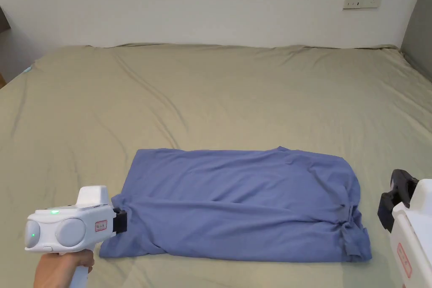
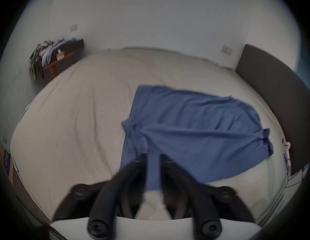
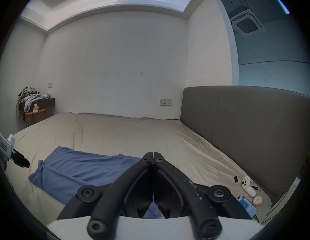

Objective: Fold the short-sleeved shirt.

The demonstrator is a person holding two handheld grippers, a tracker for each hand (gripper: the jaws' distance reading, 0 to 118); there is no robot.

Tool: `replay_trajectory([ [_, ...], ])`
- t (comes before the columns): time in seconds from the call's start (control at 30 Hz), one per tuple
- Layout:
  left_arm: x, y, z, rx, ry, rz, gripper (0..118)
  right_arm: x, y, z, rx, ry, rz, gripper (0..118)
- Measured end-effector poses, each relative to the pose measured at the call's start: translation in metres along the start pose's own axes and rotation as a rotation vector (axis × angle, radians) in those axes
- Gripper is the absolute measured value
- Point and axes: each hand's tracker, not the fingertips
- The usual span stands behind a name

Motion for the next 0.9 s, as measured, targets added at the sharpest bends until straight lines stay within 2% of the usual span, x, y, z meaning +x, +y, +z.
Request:
replay_trajectory([
  [0.03,-0.004,0.0,-0.011,-0.041,-0.003,-0.008,37,-0.001,-0.003,-0.004,-0.011,0.0,0.002,2],
  [0.1,-0.01,-0.005,-0.024,-0.055,0.03,-0.012,90,-0.002,-0.007,-0.012,-0.032,0.001,0.008,2],
  [0.13,-0.011,-0.009,-0.032,-0.069,0.047,-0.02,105,-0.003,-0.01,-0.016,-0.044,0.001,0.012,2],
  [0.17,-0.013,-0.012,-0.039,-0.085,0.083,-0.01,112,-0.004,-0.013,-0.02,-0.054,0.002,0.014,2],
  [0.27,-0.018,-0.022,-0.057,-0.113,0.11,0.002,105,-0.005,-0.021,-0.033,-0.09,0.005,0.013,2],
  [0.3,-0.018,-0.026,-0.063,-0.128,0.109,0.005,94,-0.007,-0.024,-0.036,-0.103,0.005,0.011,2],
  [0.37,-0.017,-0.034,-0.07,-0.154,0.089,0.02,59,-0.007,-0.031,-0.046,-0.136,0.002,0.008,2],
  [0.4,-0.016,-0.038,-0.071,-0.156,0.042,0.044,53,-0.007,-0.035,-0.05,-0.157,0.003,0.004,3],
  [0.43,-0.013,-0.039,-0.062,-0.083,0.075,0.074,45,-0.006,-0.04,-0.056,-0.199,0.003,-0.008,3],
  [0.47,-0.01,-0.039,-0.06,-0.085,0.088,0.079,29,-0.005,-0.044,-0.061,-0.234,0.0,-0.016,7],
  [0.5,-0.009,-0.039,-0.06,-0.105,0.049,0.062,6,-0.003,-0.051,-0.068,-0.281,0.0,-0.029,21],
  [0.6,-0.001,-0.037,-0.054,-0.103,0.047,0.036,5,0.002,-0.082,-0.097,-0.456,0.017,-0.057,79],
  [0.67,-0.002,-0.032,-0.048,-0.072,0.025,0.02,4,0.003,-0.105,-0.122,-0.596,0.028,-0.065,97],
  [0.83,-0.001,-0.022,-0.023,-0.002,-0.016,0.042,4,0.0,-0.15,-0.163,-0.762,0.048,-0.109,98],
  [0.87,-0.001,-0.021,-0.021,0.002,-0.023,0.045,4,0.0,-0.153,-0.166,-0.777,0.057,-0.107,94],
  [0.9,0.0,-0.02,-0.02,0.004,-0.024,0.045,4,0.0,-0.156,-0.166,-0.772,0.073,-0.126,74],
])
